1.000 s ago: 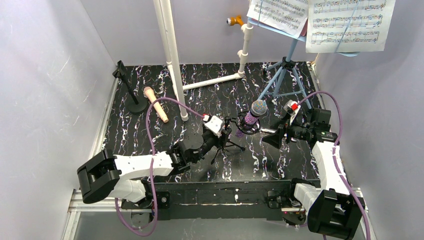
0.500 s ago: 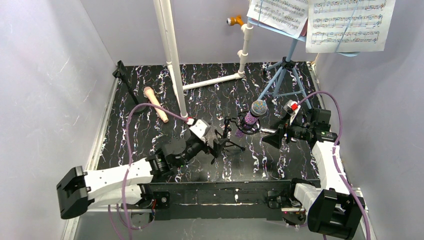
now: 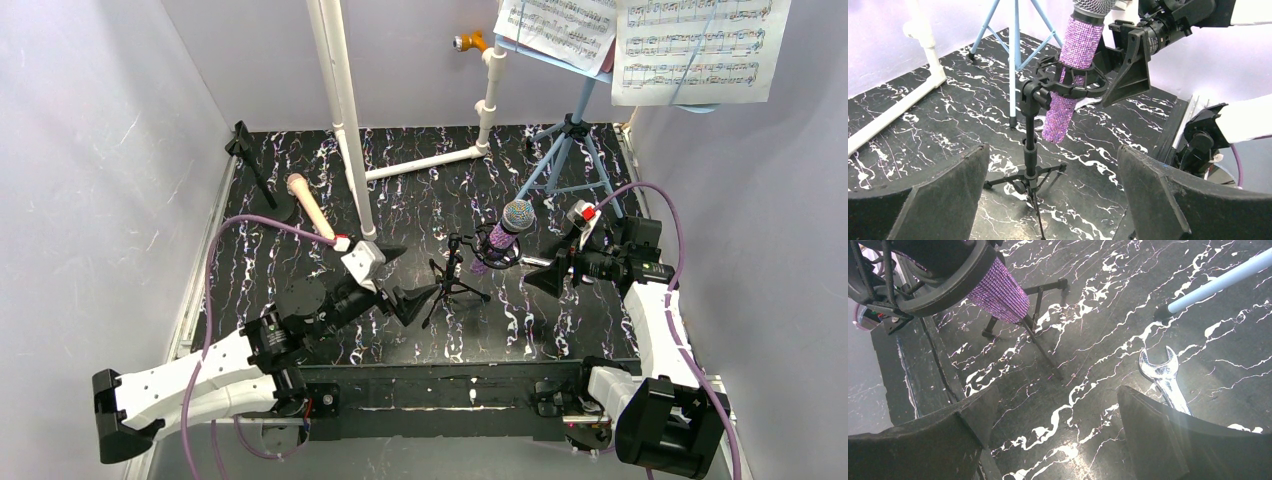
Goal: Pack up the instrument practice props
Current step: Remove the microphone from the microphone stand.
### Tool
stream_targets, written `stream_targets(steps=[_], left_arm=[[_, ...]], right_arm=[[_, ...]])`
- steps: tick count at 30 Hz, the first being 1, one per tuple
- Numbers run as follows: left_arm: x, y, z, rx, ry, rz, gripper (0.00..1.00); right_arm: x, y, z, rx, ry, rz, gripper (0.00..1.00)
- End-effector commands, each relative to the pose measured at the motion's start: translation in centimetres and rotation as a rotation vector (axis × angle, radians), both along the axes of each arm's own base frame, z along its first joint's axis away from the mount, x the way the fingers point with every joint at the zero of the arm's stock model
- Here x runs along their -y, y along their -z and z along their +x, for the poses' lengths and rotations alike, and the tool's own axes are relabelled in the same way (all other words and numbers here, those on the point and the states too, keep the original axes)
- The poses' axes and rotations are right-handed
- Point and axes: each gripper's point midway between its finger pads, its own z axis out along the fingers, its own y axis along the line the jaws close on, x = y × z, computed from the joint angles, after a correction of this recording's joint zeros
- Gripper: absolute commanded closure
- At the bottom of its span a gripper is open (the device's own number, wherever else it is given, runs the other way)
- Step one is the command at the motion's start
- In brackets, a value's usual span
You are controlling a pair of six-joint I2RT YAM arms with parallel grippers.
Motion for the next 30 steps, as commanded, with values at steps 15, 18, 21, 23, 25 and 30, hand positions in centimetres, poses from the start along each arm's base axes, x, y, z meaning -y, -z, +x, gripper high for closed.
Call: stream_targets(steps=[15,18,21,23,25,30], left_arm=[[7.0,-5.0,-0.7,0.246,0.273,0.212,0.02],[8.8,-4.9,0.0,0.292,0.303,0.238,0.02],[10.0,-4.9,1.1,0.302,0.320,0.236,0.02],[10.7,-5.0,2.0,0.288,0.327,0.220,0.02],[11.4,-5.0,2.9,0.266,0.333,0.203,0.02],[13.3,-4.9,4.5,0.214,0.350,0.160,0.02]], right_arm=[[-0.1,-0.3,0.2,0.038,-0.011,-0.007,0.02],[-0.1,-0.3,0.1,0.038,-0.013,-0.006,0.02],[-0.1,-0.4,0.1,0.041,-0.013,-0.007,0.02],[-0.1,-0.4,0.1,0.041,-0.013,-0.007,0.02],[-0.1,-0.4,0.1,0.041,-0.013,-0.007,0.02],[-0.1,-0.5,0.1,0.044,-0.016,-0.006,0.02]])
